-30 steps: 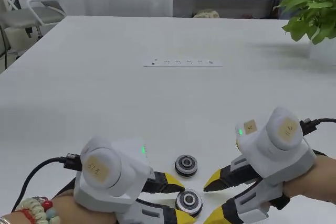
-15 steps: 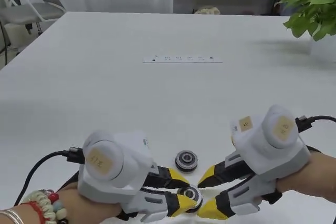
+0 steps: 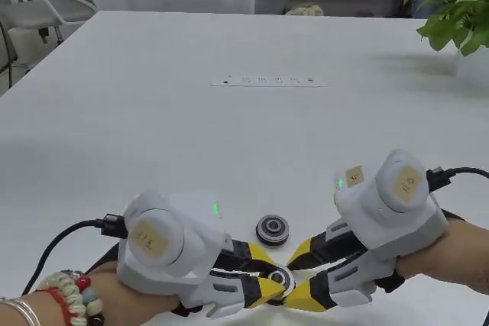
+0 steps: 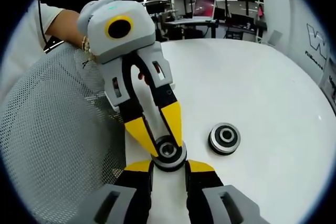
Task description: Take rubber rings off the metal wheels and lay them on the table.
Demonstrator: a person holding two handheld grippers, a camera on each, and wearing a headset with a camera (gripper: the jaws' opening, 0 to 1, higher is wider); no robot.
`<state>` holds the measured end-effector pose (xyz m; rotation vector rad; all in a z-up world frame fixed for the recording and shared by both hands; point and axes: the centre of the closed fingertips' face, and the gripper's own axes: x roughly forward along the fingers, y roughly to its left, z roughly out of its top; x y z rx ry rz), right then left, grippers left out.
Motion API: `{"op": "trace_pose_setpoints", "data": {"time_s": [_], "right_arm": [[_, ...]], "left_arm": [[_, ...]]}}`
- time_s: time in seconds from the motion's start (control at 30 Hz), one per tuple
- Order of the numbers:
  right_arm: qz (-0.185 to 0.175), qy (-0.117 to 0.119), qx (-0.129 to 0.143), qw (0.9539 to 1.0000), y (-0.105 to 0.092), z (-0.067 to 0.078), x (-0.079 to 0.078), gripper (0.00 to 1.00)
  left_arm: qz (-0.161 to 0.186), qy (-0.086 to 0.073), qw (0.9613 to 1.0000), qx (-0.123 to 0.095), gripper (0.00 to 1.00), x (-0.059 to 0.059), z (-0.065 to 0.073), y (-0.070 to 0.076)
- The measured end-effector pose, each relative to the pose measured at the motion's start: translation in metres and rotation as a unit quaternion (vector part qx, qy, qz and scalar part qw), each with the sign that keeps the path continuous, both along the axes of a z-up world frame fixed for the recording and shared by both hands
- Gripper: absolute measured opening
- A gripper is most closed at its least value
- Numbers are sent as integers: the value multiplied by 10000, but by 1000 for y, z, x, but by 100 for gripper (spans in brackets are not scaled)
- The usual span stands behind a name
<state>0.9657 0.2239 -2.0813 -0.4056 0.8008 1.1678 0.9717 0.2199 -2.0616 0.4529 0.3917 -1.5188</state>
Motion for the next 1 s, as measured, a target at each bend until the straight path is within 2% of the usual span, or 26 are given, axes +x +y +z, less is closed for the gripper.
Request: {"op": "trace_pose_setpoints", "data": {"time_s": [0.3,0.5,0.6,0.67,0.8,0.9,1.0], "right_arm": [[81,20,-40,10000,-2,1,-2,19],[-71,215,-23,9997,-5,1,-3,15],[-10,158,-153,9998,-8,-2,-4,7],[-49,193,-119,9997,-8,-2,-4,6],[-25,118,-168,9998,-7,-2,-3,2],[-156,28,-240,9996,-9,-1,4,0],[-514,187,-173,9984,-10,1,9,0]], "left_arm": [[-25,26,10000,-42,8,0,0,0],[-38,20,10000,-55,8,-1,0,0],[-45,11,10000,-48,8,-1,0,0],[-43,6,10000,-48,8,0,0,0],[-18,-10,10000,-47,8,0,0,0],[23,-20,10000,-53,8,2,0,0],[50,-21,10000,-52,8,3,0,1]]}}
